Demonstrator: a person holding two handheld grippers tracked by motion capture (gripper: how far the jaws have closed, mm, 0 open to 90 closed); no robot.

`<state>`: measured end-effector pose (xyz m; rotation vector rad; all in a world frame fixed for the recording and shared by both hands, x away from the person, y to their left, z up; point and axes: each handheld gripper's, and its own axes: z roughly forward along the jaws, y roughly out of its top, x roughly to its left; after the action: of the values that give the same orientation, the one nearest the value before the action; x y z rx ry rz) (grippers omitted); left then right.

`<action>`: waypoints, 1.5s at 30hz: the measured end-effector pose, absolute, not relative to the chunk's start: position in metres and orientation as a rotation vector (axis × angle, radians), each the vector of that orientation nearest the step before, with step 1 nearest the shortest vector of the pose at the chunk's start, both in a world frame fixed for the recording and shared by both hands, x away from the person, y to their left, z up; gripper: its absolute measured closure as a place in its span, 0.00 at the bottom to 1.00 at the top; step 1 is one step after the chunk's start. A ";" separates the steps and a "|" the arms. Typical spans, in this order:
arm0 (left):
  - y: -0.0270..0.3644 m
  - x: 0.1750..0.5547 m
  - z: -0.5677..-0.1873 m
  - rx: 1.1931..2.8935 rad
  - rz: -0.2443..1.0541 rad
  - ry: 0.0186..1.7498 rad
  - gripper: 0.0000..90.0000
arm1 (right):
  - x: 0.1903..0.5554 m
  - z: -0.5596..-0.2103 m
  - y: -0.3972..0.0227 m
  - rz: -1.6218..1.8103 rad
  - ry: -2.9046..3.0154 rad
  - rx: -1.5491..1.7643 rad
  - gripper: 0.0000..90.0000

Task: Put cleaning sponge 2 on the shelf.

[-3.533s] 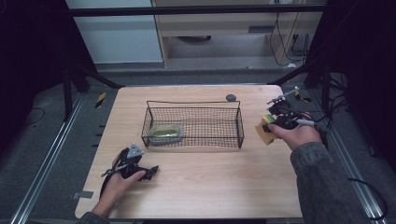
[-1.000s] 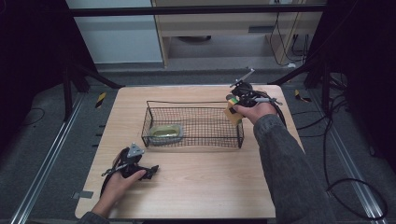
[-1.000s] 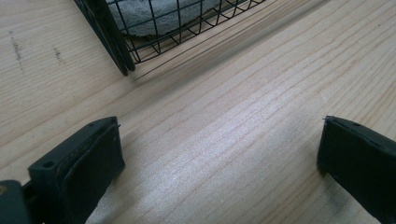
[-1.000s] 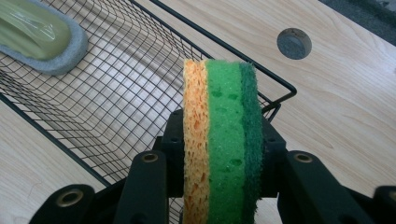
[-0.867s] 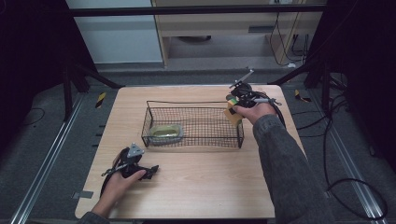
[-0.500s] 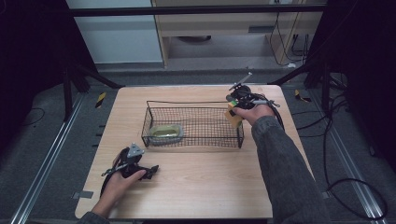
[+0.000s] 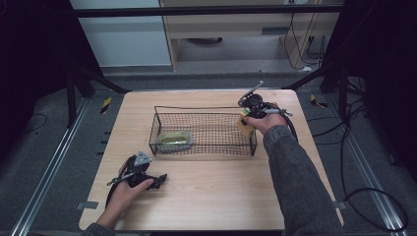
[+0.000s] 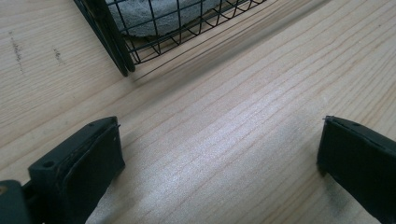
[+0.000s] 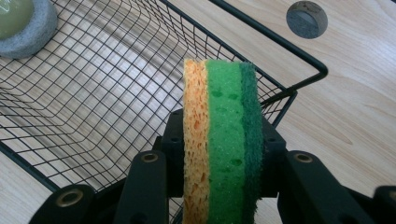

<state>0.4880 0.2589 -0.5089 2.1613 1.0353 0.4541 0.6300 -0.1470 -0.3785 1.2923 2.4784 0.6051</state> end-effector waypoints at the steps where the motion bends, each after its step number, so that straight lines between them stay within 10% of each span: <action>1: 0.259 0.488 -0.509 2.161 0.454 1.035 0.00 | 0.630 -0.380 -0.146 0.600 2.479 1.291 0.72; 45: 0.259 0.489 -0.509 2.164 0.454 1.032 0.00 | 0.636 -0.407 -0.135 0.546 2.502 1.299 0.67</action>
<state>0.4887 0.2586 -0.5088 2.1639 1.0320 0.4543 0.6361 -0.1354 -0.4073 1.2985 2.5016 0.5462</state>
